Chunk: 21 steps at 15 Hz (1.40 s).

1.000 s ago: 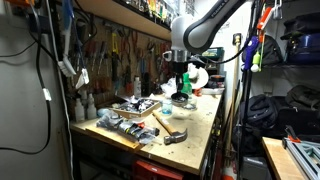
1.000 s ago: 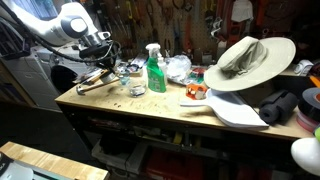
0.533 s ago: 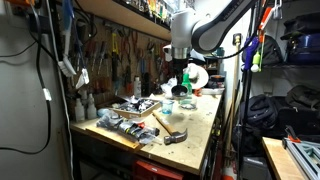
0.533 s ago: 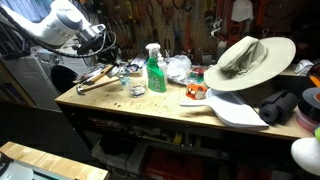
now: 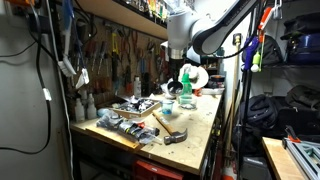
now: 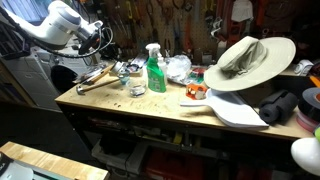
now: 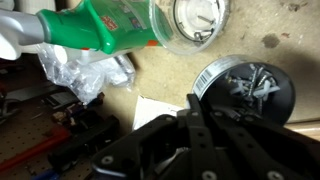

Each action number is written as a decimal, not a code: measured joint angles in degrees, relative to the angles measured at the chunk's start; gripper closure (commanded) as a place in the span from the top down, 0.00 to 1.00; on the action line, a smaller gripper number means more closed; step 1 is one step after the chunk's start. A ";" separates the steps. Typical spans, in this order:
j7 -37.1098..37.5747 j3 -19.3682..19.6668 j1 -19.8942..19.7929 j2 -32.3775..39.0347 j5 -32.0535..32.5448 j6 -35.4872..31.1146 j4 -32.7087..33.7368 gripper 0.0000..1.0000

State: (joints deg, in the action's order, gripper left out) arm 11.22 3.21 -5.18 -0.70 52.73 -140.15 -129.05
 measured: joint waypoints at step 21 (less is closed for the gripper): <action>26.42 -3.83 6.45 9.71 32.60 17.89 4.96 0.01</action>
State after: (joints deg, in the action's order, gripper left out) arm 37.65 -0.63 1.27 9.01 85.34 -122.26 -124.08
